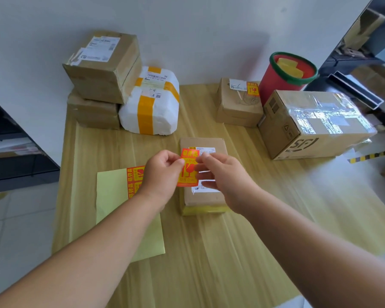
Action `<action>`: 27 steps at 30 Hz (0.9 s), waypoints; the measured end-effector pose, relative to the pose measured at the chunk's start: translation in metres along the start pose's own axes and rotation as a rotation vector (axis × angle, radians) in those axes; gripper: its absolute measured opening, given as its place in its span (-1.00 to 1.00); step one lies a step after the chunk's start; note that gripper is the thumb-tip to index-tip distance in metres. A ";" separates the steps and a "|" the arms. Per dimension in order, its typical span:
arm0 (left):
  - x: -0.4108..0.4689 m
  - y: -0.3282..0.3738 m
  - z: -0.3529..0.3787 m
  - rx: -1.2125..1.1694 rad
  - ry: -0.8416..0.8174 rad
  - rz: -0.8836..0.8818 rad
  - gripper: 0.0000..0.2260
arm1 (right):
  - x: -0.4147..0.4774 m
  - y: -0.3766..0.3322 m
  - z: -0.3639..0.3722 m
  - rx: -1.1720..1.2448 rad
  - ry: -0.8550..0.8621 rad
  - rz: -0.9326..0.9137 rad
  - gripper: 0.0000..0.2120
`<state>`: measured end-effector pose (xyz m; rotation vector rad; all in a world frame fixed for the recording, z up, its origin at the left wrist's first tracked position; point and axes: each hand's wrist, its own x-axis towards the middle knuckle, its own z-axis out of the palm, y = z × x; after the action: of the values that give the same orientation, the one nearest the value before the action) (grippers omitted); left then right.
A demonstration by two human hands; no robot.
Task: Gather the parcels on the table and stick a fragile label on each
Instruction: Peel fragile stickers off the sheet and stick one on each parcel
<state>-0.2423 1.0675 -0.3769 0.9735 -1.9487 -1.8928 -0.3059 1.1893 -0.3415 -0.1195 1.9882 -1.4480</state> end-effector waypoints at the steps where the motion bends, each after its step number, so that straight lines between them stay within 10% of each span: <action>1: 0.000 0.002 0.001 -0.036 -0.002 -0.038 -0.88 | 0.001 0.001 -0.004 -0.074 0.071 -0.023 -0.83; 19: 0.004 0.040 0.050 -0.236 -0.223 -0.109 -0.88 | 0.014 0.001 -0.049 0.036 0.196 0.028 -0.86; 27: 0.042 0.040 0.041 0.007 -0.051 -0.015 -0.82 | 0.045 -0.016 -0.087 0.083 0.390 0.024 -0.86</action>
<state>-0.3097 1.0709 -0.3547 0.9531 -1.9822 -1.9384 -0.3940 1.2339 -0.3342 0.2400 2.2185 -1.6308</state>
